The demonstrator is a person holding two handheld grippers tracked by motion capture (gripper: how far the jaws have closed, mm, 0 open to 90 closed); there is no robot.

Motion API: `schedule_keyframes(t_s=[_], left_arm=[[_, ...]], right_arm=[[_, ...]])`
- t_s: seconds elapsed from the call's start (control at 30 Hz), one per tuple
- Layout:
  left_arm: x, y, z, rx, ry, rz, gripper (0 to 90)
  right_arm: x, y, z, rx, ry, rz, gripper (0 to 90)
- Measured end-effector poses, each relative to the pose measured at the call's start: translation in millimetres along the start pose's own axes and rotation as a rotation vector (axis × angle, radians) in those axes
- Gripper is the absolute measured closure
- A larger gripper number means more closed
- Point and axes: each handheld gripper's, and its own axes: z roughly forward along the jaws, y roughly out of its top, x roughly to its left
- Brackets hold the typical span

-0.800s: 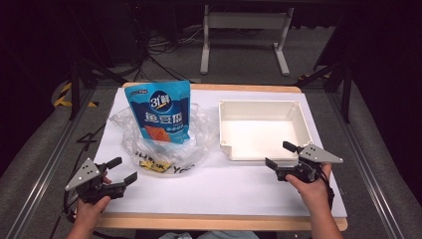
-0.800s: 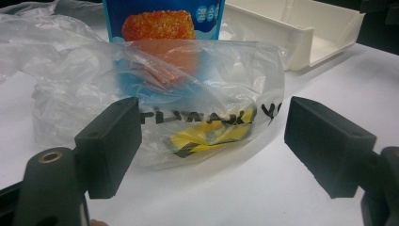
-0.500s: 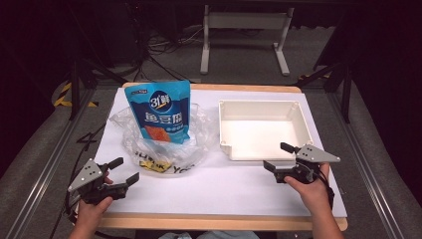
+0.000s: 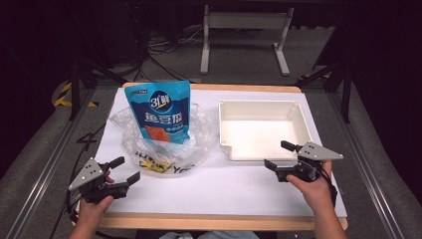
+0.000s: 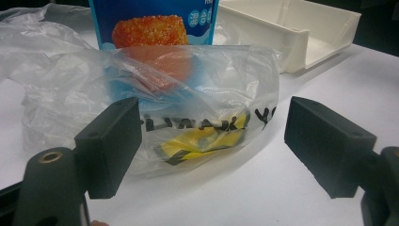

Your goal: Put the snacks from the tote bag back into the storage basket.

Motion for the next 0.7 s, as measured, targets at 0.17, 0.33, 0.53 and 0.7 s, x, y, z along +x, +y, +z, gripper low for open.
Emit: schedule_keyframes(t_s=[0.17, 0.33, 0.53, 0.7], left_arm=[[0.1, 0.5, 0.5, -0.001, 0.000, -0.003, 20.2], [0.0, 1.0, 0.4, -0.003, -0.004, -0.002, 20.2], [-0.1, 0.8, -0.4, -0.005, -0.007, 0.002, 20.1], [-0.2, 0.6, -0.8, -0.007, -0.003, 0.003, 20.1]], right_arm=[[1.2, 10.3, 1.0, 0.020, 0.021, -0.009, 9.7], [2.5, 22.8, 3.3, 0.029, 0.044, -0.033, 9.1], [4.1, 37.8, 3.4, 0.057, 0.019, -0.021, 8.4], [5.5, 51.6, 3.6, 0.068, 0.034, -0.038, 8.1]])
